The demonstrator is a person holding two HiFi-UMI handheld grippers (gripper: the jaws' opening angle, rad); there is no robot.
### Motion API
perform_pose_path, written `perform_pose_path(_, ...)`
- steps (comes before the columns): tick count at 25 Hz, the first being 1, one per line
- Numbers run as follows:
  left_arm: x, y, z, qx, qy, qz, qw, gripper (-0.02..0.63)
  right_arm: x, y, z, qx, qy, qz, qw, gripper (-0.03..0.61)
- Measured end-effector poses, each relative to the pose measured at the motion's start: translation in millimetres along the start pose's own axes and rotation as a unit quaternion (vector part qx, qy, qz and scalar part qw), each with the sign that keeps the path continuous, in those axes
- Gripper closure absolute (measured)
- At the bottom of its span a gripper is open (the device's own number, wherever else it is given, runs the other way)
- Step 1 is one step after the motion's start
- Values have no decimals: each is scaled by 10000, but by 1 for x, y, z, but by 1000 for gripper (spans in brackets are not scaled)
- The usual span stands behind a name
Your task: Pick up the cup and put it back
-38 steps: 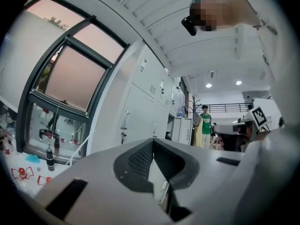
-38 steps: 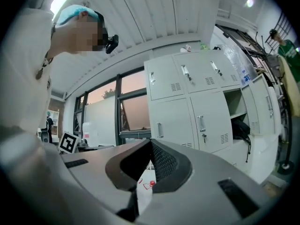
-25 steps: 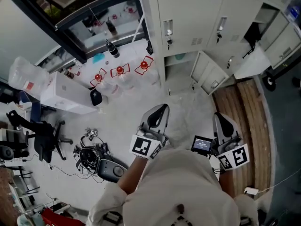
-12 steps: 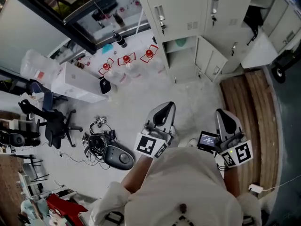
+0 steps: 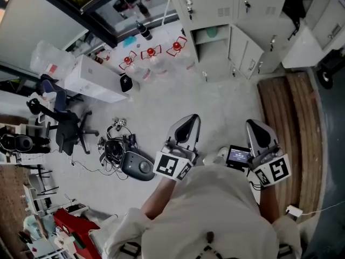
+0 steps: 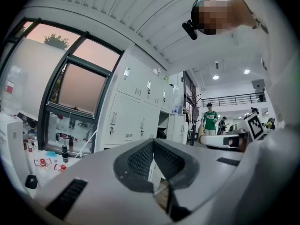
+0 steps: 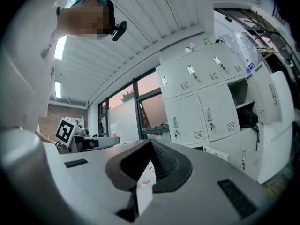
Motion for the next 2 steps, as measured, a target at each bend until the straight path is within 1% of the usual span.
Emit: perform_pose_path(2, 3, -17, 0, -3, -20, -30, 10000, 606, 1, -7, -16, 30, -12, 5, 10000, 554)
Point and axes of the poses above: the fingertips, and each gripper's own axes: y forward along the fingers, z to its right, x out of its underside, the point moved 7 cm from there along -y, backward along the fingers, and after that the axes turned 1 degree about -z, right-handed, at the moved point
